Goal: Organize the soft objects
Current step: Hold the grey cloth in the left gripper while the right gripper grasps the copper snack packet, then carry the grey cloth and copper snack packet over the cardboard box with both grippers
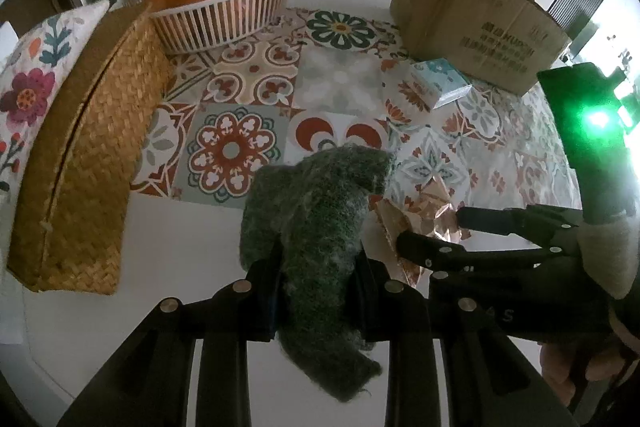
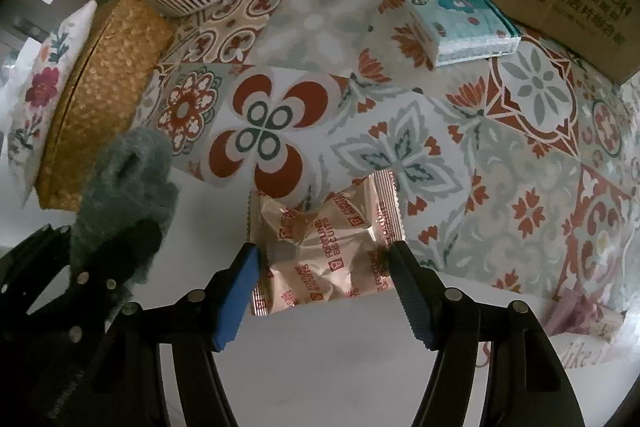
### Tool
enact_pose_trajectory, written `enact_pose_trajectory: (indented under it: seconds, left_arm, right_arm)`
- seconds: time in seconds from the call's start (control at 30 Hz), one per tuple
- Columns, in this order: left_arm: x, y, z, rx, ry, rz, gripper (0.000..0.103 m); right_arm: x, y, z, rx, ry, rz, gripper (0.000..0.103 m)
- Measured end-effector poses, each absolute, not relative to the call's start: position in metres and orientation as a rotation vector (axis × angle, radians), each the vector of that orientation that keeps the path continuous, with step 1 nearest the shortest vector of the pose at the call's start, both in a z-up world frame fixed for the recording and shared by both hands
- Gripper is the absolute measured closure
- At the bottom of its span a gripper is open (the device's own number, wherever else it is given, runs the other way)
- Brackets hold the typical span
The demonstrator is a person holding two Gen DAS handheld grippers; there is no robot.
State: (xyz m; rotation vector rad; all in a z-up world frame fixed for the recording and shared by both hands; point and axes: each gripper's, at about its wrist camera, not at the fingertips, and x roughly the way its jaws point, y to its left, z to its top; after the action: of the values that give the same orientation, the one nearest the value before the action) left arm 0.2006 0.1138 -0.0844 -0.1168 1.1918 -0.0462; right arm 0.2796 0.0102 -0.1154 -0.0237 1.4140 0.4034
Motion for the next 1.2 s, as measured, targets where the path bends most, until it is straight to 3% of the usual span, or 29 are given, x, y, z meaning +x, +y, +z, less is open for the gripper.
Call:
enact_pose_trajectory:
  seconds: [0.23,0.33,0.5,1.2]
  left_arm:
    - [0.200,0.114,-0.090,-0.137,1.209,-0.050,0.075]
    - [0.200,0.112,-0.092,-0.136,1.211,-0.051,0.075]
    - [0.200,0.107,-0.091,-0.127,1.206,-0.060,0.075]
    - [0.217,0.060,-0.056,-0.068,1.108,-0.145,0.075]
  right_arm:
    - [0.275,0.015,-0.117,-0.029,1.386,0.422,0.037]
    - [0.273,0.011,-0.114,-0.013,1.368,0.440,0.048]
    - [0.271,0.008,-0.112,-0.002,1.358,0.449,0.052]
    - [0.266,-0.054,-0.049,0.028,1.153,0.277,0.053]
